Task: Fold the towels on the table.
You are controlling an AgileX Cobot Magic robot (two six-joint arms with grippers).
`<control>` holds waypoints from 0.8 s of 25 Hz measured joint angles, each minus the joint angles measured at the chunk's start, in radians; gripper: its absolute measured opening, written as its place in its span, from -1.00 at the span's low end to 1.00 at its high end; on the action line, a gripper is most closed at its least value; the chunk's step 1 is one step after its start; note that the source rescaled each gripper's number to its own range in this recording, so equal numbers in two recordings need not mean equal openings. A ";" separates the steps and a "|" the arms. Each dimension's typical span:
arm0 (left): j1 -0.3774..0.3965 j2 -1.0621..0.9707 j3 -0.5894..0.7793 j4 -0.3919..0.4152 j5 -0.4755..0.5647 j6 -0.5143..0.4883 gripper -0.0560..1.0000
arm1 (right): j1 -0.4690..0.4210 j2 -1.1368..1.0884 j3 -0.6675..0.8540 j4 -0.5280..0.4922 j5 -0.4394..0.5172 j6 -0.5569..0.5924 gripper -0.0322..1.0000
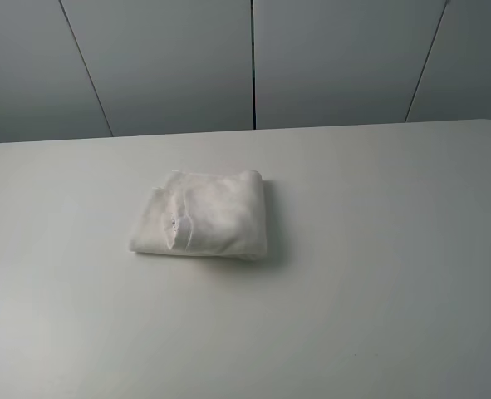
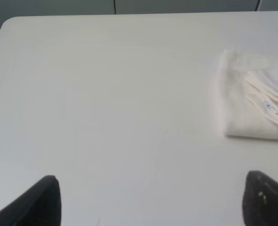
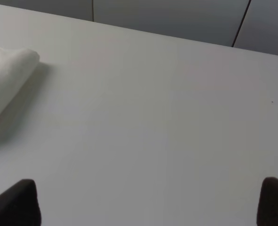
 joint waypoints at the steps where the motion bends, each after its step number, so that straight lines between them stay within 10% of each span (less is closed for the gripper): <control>1: 0.000 0.000 0.000 0.000 0.000 0.000 0.98 | 0.000 0.000 0.000 0.006 0.000 0.000 1.00; 20: 0.000 0.000 0.000 -0.004 0.000 0.006 0.98 | 0.000 0.000 0.000 0.075 0.000 0.006 1.00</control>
